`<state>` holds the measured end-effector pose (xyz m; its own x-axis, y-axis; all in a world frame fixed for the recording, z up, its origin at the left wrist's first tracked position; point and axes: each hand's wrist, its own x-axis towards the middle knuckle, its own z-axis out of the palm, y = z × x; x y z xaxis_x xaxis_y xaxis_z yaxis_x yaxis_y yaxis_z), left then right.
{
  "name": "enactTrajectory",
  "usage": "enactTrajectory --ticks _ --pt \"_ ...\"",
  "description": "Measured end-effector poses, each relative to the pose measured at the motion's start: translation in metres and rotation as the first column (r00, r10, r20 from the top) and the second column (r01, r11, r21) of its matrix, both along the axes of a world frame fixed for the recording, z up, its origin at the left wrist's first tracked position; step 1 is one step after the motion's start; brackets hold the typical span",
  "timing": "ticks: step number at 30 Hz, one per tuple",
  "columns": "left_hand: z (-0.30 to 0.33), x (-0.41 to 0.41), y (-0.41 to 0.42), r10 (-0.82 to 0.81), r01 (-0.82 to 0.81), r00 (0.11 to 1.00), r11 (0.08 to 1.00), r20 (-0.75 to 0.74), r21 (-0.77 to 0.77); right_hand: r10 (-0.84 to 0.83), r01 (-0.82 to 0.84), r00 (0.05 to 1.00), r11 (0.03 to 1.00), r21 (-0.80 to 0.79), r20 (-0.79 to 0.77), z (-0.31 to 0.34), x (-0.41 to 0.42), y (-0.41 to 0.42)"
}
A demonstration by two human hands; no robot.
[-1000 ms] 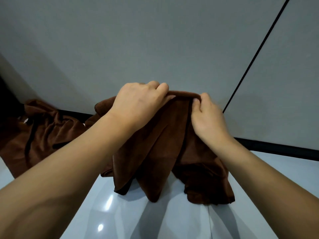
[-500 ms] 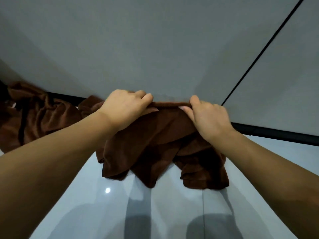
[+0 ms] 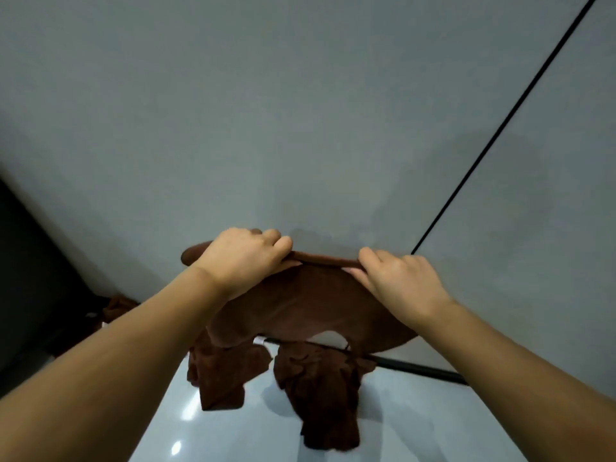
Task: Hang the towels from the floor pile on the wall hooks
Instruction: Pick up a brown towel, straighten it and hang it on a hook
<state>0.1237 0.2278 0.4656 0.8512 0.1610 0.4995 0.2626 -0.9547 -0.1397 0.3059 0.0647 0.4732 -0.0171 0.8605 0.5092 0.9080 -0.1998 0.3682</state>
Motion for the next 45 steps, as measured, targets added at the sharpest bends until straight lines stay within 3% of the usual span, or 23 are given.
enactTrajectory --ticks 7,10,14,18,20,24,28,34,37,40,45 --pt "0.276 -0.021 -0.040 -0.006 -0.015 0.980 0.994 0.197 0.106 0.075 -0.089 0.993 0.983 0.160 0.093 0.288 -0.008 -0.026" --pt "0.369 -0.046 -0.058 -0.016 -0.026 0.975 0.982 0.222 0.186 0.125 -0.160 0.976 0.967 0.196 0.179 0.383 -0.024 -0.042" --pt "0.459 -0.067 -0.091 -0.014 -0.042 0.962 0.980 0.274 0.196 0.073 -0.130 0.975 0.953 0.275 0.209 0.468 -0.052 -0.077" --pt "0.481 -0.087 -0.124 -0.109 0.041 0.952 0.972 0.287 0.233 -0.025 -0.050 0.968 0.956 0.290 0.248 0.491 -0.091 -0.128" --pt "0.484 -0.096 -0.144 -0.081 0.058 0.980 0.990 0.183 0.128 -0.096 0.022 0.961 0.962 0.274 0.258 0.490 -0.114 -0.156" --pt "0.482 -0.119 -0.180 -0.171 0.152 0.978 0.977 0.120 0.151 -0.230 0.177 0.944 0.958 0.225 0.238 0.488 -0.157 -0.209" --pt "0.486 -0.134 -0.215 -0.434 0.410 0.891 0.896 0.137 0.172 -0.372 0.325 0.889 0.923 0.206 0.266 0.497 -0.198 -0.268" --pt "0.511 -0.144 -0.289 -0.552 0.522 0.813 0.832 0.185 0.189 -0.535 0.500 0.810 0.844 0.193 0.240 0.523 -0.248 -0.357" --pt "0.525 -0.150 -0.349 -0.656 0.610 0.739 0.748 0.154 0.261 -0.637 0.600 0.734 0.770 0.214 0.235 0.530 -0.282 -0.425" --pt "0.533 -0.151 -0.417 -0.672 0.628 0.721 0.737 0.171 0.250 -0.723 0.700 0.661 0.690 0.181 0.201 0.537 -0.318 -0.495" --pt "0.534 -0.172 -0.555 -0.839 0.794 0.527 0.544 0.139 0.273 -0.858 0.857 0.505 0.512 0.062 0.097 0.540 -0.395 -0.633"
